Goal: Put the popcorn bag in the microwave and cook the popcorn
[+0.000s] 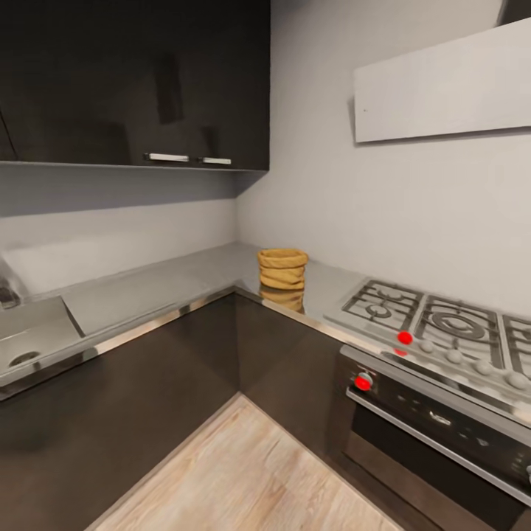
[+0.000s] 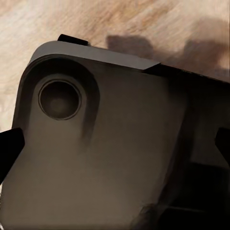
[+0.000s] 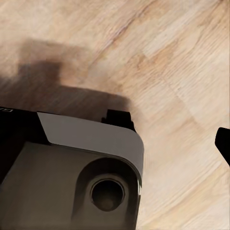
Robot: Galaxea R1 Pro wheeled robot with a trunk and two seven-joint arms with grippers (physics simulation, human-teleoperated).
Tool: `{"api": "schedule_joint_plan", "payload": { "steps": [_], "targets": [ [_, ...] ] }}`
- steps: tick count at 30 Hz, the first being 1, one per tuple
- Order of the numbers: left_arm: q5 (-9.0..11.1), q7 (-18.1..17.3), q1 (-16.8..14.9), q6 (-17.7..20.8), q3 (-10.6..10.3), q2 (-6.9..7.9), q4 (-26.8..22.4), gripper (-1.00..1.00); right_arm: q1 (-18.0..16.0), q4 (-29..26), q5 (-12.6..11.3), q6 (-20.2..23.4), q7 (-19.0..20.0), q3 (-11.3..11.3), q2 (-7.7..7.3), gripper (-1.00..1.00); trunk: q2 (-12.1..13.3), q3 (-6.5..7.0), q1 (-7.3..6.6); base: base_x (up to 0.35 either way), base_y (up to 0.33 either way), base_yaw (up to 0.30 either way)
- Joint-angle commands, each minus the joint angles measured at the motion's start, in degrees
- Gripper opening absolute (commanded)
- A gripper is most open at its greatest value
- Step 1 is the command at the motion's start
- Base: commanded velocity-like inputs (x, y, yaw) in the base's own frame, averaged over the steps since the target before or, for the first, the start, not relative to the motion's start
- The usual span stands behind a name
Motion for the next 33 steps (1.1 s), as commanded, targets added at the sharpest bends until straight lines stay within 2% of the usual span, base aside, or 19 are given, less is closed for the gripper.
{"api": "schedule_joint_plan", "payload": {
  "steps": [1, 5, 15, 33],
  "targets": [
    [0.38, -0.22, 0.01, -0.10, 0.01, 0.00, -0.03, 1.00, -0.06, 0.18, 0.37, -0.23, -0.16, -0.47, -0.03, 1.00, -0.03, -0.05, 0.03, 0.271, 0.244, 0.000],
    [0.42, -0.20, 0.01, -0.25, 0.02, 0.00, -0.03, 1.00, -0.06, 0.29, 0.19, 0.00, -0.16, -0.47, 0.00, 1.00, -0.03, -0.05, 0.03, 0.275, 0.243, -0.025],
    [0.70, -0.12, 0.01, -0.26, 0.32, 0.00, -0.03, 1.00, -0.06, 0.30, 0.17, 0.00, -0.16, -0.47, -0.01, 1.00, -0.03, -0.05, 0.03, 0.270, 0.244, -0.200],
    [0.80, 0.32, 0.01, -0.52, 0.43, 0.00, -0.03, 1.00, -0.06, 0.28, 0.34, -0.22, -0.16, -0.47, -0.03, 1.00, -0.03, -0.05, 0.03, 0.136, 0.271, -0.007]
  ]
}}
